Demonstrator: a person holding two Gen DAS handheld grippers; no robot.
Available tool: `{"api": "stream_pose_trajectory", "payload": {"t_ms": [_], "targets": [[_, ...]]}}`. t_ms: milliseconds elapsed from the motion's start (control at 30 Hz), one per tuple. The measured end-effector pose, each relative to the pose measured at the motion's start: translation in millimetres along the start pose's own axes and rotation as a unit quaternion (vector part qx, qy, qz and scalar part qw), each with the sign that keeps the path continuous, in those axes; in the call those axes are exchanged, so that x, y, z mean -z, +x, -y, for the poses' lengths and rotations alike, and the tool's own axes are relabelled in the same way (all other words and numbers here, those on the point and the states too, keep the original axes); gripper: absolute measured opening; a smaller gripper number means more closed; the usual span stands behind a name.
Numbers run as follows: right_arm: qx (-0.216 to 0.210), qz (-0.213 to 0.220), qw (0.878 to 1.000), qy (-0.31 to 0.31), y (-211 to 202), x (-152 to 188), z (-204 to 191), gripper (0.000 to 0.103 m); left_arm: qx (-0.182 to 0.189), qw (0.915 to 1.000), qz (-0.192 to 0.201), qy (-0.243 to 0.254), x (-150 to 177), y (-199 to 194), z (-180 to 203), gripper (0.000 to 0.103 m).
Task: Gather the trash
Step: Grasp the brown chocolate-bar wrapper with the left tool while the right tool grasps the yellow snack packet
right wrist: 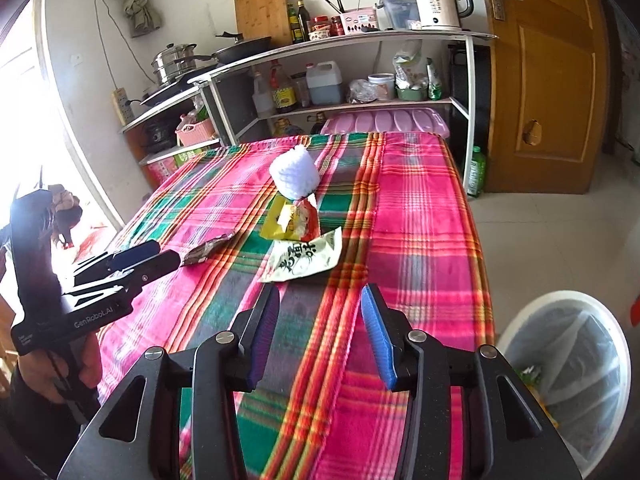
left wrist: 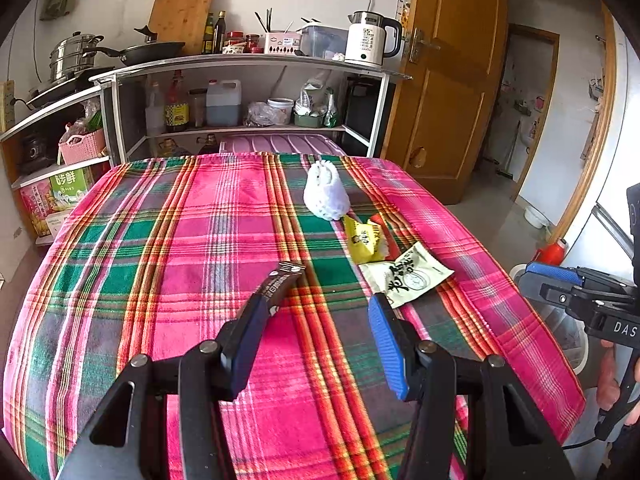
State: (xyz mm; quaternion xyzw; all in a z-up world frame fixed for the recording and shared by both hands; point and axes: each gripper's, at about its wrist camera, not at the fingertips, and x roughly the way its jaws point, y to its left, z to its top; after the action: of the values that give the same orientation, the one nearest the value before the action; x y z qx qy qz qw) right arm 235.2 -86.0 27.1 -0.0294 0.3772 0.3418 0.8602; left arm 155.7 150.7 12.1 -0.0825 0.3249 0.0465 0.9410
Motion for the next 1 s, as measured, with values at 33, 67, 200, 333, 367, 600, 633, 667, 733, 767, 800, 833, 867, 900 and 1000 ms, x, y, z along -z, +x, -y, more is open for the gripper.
{"api": "stream_pose_trajectory", "payload": {"t_ms": [33, 67, 200, 333, 367, 600, 633, 667, 733, 767, 800, 833, 867, 900, 1000], "targets": [[0.0, -0.002, 1.0, -0.001, 2.2, -1.1, -0.1, 0.045, -0.004, 1.0, -0.004, 0.001, -0.8, 4.3, -3.1, 0.055], [-0.001, -0.006, 1.0, -0.004, 7.7, -4.5, -1.4, 0.046, -0.008, 0.9999, -0.008, 0.002, -1.6, 8.3, -5.7, 0.055], [-0.003, -0.019, 1.0, -0.011, 29.2, -18.8, -3.5, 0.047, -0.018, 0.9994, -0.027, 0.005, -6.0, 26.7, -17.0, 0.056], [-0.003, -0.031, 0.999, -0.018, 54.3, -32.5, -7.2, 0.048, -0.019, 0.9986, -0.049, 0.003, -8.2, 44.3, -24.8, 0.056], [-0.003, -0.035, 0.999, -0.02, 60.6, -35.5, -8.1, 0.048, -0.014, 0.9984, -0.056, -0.001, -9.3, 47.8, -26.9, 0.056], [-0.004, -0.056, 0.998, -0.019, 101.8, -55.3, -6.7, 0.048, -0.011, 0.9952, -0.094, -0.024, -12.8, 66.9, -37.1, 0.056], [-0.005, -0.059, 0.998, -0.018, 105.9, -57.8, -7.0, 0.048, -0.011, 0.9951, -0.096, -0.023, -12.8, 67.7, -36.6, 0.056], [-0.008, -0.062, 0.998, -0.019, 112.1, -61.0, -7.0, 0.048, -0.012, 0.995, -0.097, -0.021, -13.0, 68.8, -35.5, 0.056], [-0.01, -0.068, 0.997, -0.017, 122.1, -66.1, -6.5, 0.048, -0.014, 0.9948, -0.099, -0.016, -13.5, 71.0, -32.5, 0.056], [-0.012, -0.073, 0.997, -0.016, 128.4, -68.8, -6.4, 0.048, -0.015, 0.9948, -0.1, -0.013, -13.4, 71.4, -31.2, 0.056], [-0.017, -0.077, 0.997, -0.014, 134.6, -70.6, -6.3, 0.048, -0.018, 0.9947, -0.101, -0.01, -14.0, 72.7, -30.1, 0.056], [-0.02, -0.081, 0.996, -0.013, 139.2, -71.5, -6.8, 0.048, -0.02, 0.9946, -0.102, -0.007, -13.6, 72.9, -28.9, 0.056], [-0.023, -0.084, 0.996, -0.012, 143.3, -72.3, -7.2, 0.048, -0.022, 0.9945, -0.103, -0.005, -13.2, 72.8, -27.7, 0.056], [-0.026, -0.088, 0.996, -0.011, 147.0, -72.6, -7.4, 0.048, -0.023, 0.9944, -0.103, -0.003, -12.9, 72.7, -26.9, 0.056], [-0.028, -0.098, 0.995, -0.011, 157.4, -72.2, -10.0, 0.048, -0.027, 0.9943, -0.103, -0.003, -13.4, 72.8, -26.7, 0.055]]}}
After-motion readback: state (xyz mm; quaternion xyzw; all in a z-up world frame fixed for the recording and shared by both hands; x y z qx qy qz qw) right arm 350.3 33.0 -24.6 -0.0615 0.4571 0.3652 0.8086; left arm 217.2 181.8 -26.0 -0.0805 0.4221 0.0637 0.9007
